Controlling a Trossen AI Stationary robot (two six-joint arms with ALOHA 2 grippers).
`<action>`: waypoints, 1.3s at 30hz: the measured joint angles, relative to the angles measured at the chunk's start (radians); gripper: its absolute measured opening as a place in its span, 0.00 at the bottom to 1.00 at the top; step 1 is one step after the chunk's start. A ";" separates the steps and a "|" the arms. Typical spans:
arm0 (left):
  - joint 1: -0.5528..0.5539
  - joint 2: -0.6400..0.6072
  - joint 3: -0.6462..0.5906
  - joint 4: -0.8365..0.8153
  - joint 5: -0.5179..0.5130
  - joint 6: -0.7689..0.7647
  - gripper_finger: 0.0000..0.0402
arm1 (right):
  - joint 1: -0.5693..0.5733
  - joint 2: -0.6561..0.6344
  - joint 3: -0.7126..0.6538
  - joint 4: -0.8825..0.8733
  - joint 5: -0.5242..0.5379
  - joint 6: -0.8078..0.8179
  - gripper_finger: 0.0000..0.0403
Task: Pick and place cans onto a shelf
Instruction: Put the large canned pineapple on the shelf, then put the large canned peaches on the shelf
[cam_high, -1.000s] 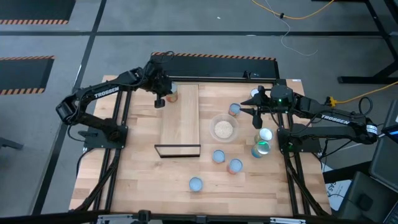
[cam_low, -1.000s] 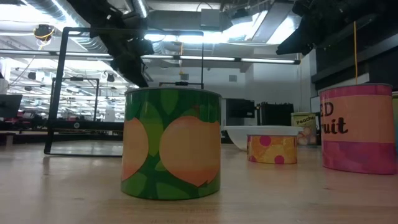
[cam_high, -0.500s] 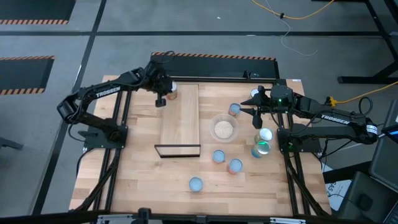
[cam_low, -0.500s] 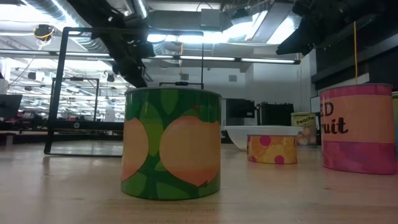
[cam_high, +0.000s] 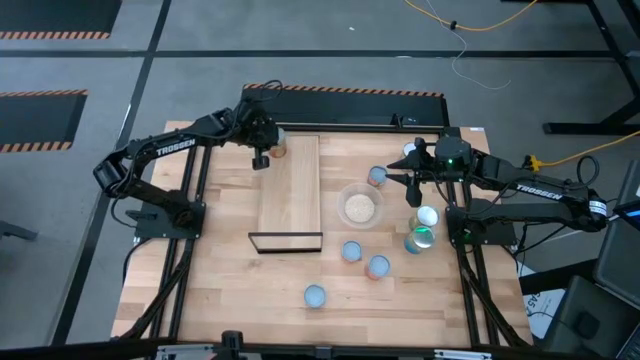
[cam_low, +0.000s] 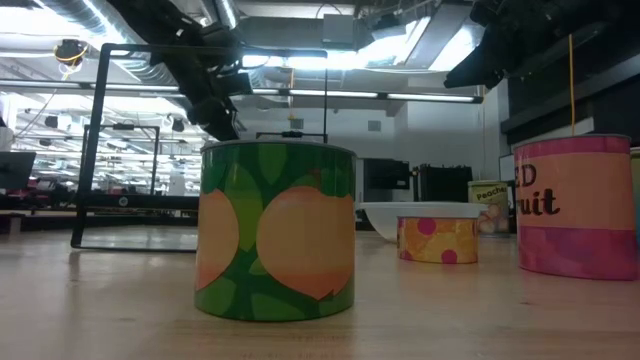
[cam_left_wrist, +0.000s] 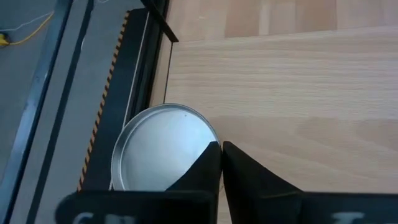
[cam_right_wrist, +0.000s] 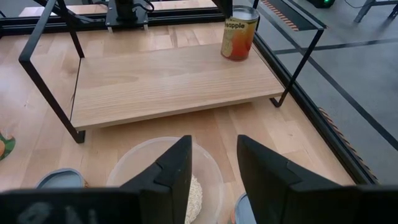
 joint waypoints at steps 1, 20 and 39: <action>0.000 0.000 0.000 0.000 0.000 0.000 0.05 | 0.000 0.000 0.000 0.000 0.000 0.001 0.33; 0.000 0.000 0.000 0.001 0.002 0.000 0.20 | 0.000 0.000 0.000 0.000 0.000 0.000 0.33; -0.008 -0.043 0.000 0.065 0.007 -0.006 0.20 | 0.000 0.000 0.000 0.010 0.000 0.001 0.42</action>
